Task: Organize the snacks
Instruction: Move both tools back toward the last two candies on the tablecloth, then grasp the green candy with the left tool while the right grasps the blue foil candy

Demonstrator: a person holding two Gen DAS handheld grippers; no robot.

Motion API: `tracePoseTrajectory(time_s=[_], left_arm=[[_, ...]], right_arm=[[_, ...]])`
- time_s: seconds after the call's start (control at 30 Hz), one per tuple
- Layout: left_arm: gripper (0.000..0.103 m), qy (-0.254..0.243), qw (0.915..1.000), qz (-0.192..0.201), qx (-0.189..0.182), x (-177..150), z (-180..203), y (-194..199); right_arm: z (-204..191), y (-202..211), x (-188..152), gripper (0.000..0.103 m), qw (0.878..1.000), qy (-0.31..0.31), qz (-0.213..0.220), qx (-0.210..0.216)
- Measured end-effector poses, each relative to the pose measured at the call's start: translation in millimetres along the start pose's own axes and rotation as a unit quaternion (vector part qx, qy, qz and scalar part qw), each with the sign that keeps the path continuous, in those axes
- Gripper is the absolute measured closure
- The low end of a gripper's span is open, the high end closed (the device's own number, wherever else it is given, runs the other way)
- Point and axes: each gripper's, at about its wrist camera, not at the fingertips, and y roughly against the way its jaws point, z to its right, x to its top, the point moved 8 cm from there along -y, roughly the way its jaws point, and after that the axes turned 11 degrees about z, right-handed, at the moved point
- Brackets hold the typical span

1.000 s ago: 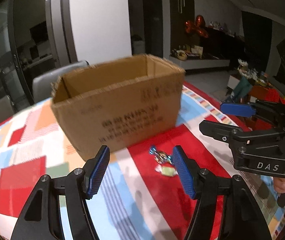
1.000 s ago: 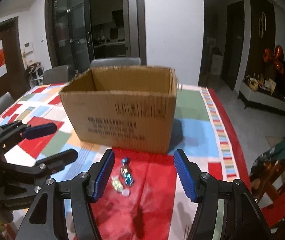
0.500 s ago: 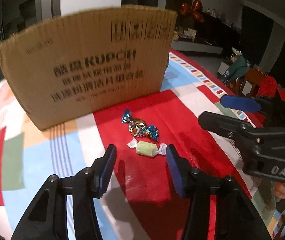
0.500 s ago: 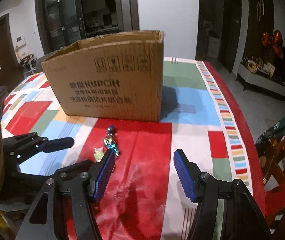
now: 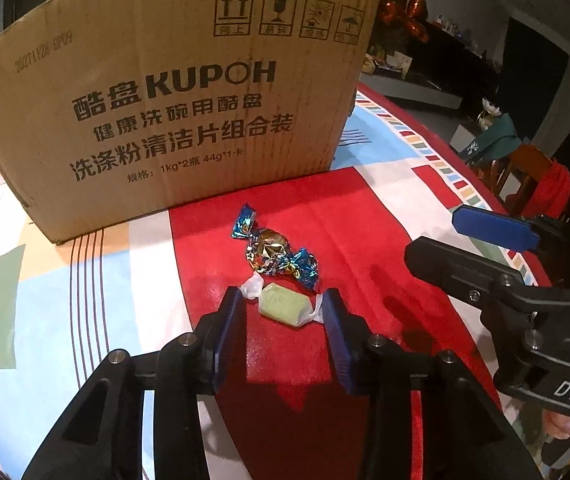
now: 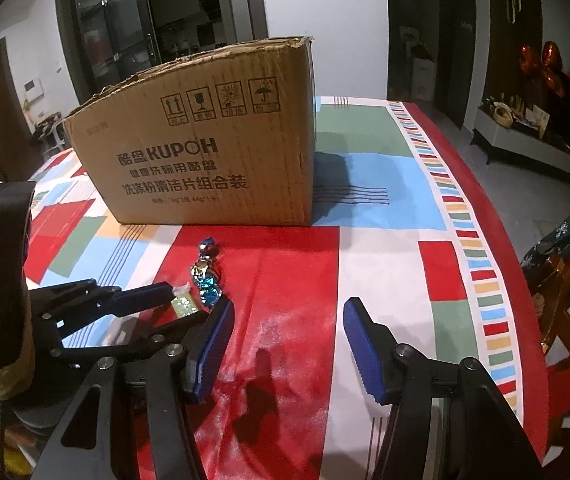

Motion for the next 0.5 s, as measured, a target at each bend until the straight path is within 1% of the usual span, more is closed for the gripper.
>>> tracePoseTrajectory(time_s=[0.07, 0.1, 0.17, 0.23, 0.27, 0.5], left_arm=[[0.070, -0.007, 1.0000, 0.003, 0.002, -0.2, -0.6, 1.3], [0.074, -0.006, 1.0000, 0.003, -0.003, -0.5, -1.1, 2.2], [0.075, 0.001, 1.0000, 0.002, -0.009, -0.8, -3.1, 2.8], [0.076, 0.005, 0.9999, 0.004, -0.010, -1.2, -7.6, 4.9], [0.077, 0.006, 0.9999, 0.005, -0.009, -1.2, -10.1, 6.6], [0.077, 0.018, 0.9995, 0.025, 0.012, 4.7, -36.9, 25.4]], right_arm=[[-2.2, -0.7, 0.3, 0.045, 1.000, 0.001, 0.000, 0.001], [-3.5, -1.1, 0.2, 0.045, 1.000, 0.001, 0.000, 0.001], [-7.5, -2.3, 0.2, 0.045, 1.000, 0.003, -0.002, 0.004], [-11.3, -3.6, 0.2, 0.048, 1.000, 0.005, -0.003, 0.005], [-13.4, -4.5, 0.1, 0.049, 1.000, 0.006, -0.005, 0.006], [-33.3, -14.9, 2.4, 0.050, 1.000, 0.015, -0.012, 0.020]])
